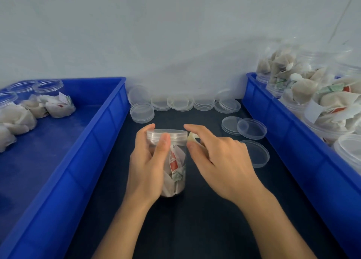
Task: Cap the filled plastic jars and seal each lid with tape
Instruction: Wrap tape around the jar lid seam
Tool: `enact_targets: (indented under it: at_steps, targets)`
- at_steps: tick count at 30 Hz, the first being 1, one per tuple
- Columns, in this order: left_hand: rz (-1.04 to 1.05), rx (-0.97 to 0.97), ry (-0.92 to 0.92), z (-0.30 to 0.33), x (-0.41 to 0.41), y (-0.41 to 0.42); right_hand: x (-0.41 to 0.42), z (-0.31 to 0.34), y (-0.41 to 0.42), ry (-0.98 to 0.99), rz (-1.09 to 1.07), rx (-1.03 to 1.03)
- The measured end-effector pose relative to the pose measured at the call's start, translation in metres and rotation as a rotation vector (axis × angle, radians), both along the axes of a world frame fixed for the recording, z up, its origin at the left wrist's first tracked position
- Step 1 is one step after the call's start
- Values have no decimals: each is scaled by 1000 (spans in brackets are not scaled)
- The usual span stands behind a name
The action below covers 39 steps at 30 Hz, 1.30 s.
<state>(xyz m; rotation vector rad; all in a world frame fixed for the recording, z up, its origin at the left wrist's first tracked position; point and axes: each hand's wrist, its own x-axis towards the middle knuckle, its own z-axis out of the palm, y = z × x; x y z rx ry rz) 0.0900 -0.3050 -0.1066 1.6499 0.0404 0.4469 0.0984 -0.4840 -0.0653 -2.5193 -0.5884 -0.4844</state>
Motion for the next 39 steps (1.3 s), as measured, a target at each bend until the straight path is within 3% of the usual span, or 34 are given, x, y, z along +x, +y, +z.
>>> enact_targets:
  at_steps: [12, 26, 32, 36, 39]
  targets:
    - [-108, -45, -23, -3, 4, 6, 7, -4, -7, 160, 23, 108]
    - [-170, -62, 23, -7, 2, 9, 8, -11, -6, 207, 83, 233]
    - [-101, 114, -11, -1, -1, 3, 8, -11, -7, 261, 103, 267]
    - [19, 201, -35, 0, -2, 2, 12, -9, -9, 385, -29, 353]
    - [86, 307, -38, 1, -3, 4, 14, -7, -11, 448, -131, 255]
